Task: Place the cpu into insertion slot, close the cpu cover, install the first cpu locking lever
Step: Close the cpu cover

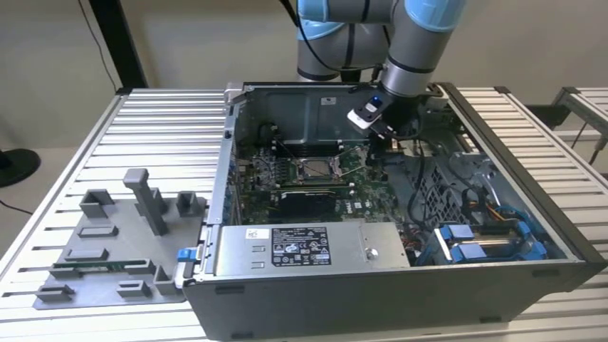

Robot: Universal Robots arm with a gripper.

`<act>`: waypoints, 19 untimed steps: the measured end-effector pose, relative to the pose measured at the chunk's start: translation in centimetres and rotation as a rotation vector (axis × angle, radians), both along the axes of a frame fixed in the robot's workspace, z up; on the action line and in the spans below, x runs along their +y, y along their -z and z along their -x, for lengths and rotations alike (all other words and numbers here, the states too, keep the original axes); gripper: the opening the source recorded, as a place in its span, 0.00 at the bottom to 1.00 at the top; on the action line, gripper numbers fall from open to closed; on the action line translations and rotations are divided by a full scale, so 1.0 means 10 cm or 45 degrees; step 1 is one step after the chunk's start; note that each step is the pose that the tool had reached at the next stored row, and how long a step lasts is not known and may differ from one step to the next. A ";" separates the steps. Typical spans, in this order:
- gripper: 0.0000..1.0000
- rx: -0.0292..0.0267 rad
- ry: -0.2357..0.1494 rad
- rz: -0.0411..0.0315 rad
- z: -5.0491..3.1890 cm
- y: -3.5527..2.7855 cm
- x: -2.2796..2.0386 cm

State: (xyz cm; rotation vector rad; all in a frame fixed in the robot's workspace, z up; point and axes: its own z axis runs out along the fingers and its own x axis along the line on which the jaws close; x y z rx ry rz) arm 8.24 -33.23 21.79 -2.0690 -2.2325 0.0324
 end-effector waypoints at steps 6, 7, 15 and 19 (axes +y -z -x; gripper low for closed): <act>0.00 0.0202 0.000 -0.0515 0.010 -0.014 -0.023; 0.00 0.0219 0.000 -0.0599 0.017 -0.022 -0.025; 0.00 0.0293 0.002 -0.0865 0.130 -0.099 -0.027; 0.00 0.0294 0.002 -0.0893 0.244 -0.103 -0.027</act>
